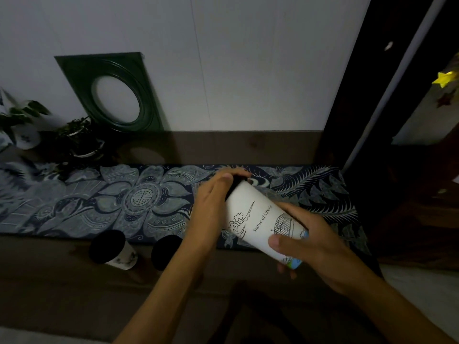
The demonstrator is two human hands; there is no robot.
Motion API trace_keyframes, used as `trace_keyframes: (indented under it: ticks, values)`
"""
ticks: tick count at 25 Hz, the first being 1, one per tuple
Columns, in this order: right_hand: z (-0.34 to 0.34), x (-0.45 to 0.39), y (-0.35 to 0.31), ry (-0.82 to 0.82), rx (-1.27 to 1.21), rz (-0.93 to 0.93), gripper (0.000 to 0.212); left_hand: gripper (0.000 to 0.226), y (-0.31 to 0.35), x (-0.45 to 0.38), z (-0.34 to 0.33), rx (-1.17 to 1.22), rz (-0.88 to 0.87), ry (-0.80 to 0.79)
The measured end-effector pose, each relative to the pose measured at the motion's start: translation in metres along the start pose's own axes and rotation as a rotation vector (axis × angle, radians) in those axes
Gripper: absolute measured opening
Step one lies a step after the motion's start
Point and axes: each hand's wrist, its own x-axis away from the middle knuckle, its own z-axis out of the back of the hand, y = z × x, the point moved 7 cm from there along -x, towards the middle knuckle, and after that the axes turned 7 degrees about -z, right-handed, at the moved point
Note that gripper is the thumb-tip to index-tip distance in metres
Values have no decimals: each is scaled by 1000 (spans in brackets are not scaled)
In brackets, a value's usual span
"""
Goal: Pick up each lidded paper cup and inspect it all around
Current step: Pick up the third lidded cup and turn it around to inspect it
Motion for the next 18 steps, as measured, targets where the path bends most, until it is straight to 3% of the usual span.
trace_keyframes:
  ticks: [2,4,5,7,9,12,14,16,18]
  values:
    - [8,2,-13,210,496,174,76,35,-4,-4,2,-11,52,46]
    - [-1,7,-27,415,1114,506,84,38,-6,-7,1,-10,95,65]
    - [-5,8,-28,436,1210,591,84,38,-6,-8,0,-6,108,63]
    - [-3,7,-28,429,1155,595,86,38,-3,-9,-3,-13,96,46]
    - [4,2,-25,392,940,457,89,36,3,-10,-4,-12,44,15]
    - [10,-7,-13,98,183,109,83,38,11,-12,-6,0,-58,-32]
    - [8,-11,-11,-48,-100,11,69,37,13,-12,-5,2,-100,0]
    - [10,-11,-17,-20,-24,23,70,36,11,-14,-2,32,-67,72]
    - [17,-10,-25,145,502,148,88,36,7,-19,0,29,8,123]
